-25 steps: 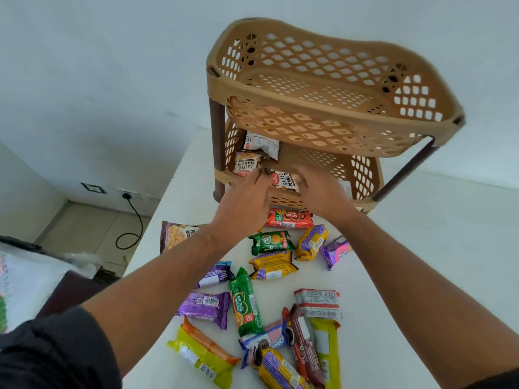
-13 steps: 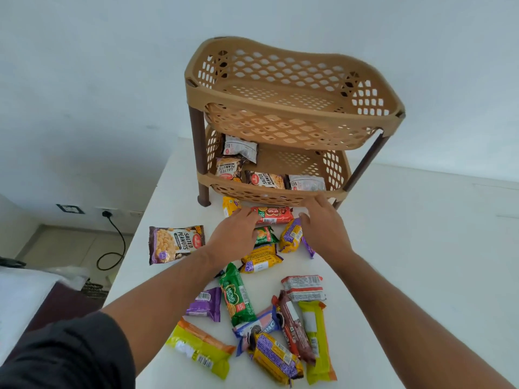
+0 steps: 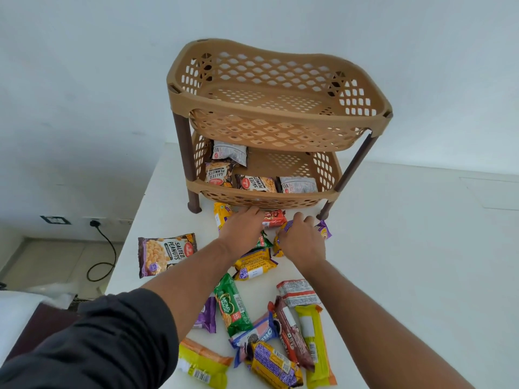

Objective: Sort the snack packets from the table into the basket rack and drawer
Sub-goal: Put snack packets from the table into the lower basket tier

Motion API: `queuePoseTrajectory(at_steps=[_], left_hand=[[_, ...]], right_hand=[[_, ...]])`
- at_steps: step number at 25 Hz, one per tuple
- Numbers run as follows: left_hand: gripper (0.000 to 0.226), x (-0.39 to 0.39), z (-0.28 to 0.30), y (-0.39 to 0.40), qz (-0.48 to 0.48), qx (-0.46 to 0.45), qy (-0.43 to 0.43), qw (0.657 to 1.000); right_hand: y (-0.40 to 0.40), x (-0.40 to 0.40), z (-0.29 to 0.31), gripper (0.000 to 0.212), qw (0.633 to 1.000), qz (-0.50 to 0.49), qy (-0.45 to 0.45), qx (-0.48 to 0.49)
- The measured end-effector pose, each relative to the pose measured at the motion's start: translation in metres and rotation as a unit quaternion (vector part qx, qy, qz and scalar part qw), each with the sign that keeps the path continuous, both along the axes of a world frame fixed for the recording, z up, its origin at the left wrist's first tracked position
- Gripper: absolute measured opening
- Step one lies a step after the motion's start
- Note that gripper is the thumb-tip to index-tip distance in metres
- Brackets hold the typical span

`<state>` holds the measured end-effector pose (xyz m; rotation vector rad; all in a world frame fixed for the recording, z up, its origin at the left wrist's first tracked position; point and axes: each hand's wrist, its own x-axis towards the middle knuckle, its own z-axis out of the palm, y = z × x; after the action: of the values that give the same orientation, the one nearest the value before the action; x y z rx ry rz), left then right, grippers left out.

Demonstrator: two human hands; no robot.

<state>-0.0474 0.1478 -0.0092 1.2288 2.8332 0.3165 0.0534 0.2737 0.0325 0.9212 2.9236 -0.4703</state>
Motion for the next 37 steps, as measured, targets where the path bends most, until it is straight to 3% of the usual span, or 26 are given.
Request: queuePoseTrajectory(at_steps=[6, 24, 29, 37], left_hand=[[0.043, -0.002, 0.000, 0.014, 0.013, -0.059, 0.020, 0.998], [0.063, -0.005, 0.000, 0.005, 0.003, -0.010, -0.053, 0.999], [0.059, 0.001, 0.018, 0.002, 0.004, 0.019, -0.052, 0.998], [0.060, 0.009, 0.085, -0.002, 0.027, 0.050, -0.066, 0.996]], right_hand=[[-0.006, -0.008, -0.011, 0.048, 1.000, -0.007, -0.029, -0.011], [0.001, -0.004, 0.005, 0.060, 0.985, -0.059, -0.014, -0.160], [0.008, 0.006, 0.022, 0.062, 0.979, -0.083, 0.021, -0.188], [0.026, 0.014, 0.059, 0.071, 0.955, -0.131, 0.153, -0.217]])
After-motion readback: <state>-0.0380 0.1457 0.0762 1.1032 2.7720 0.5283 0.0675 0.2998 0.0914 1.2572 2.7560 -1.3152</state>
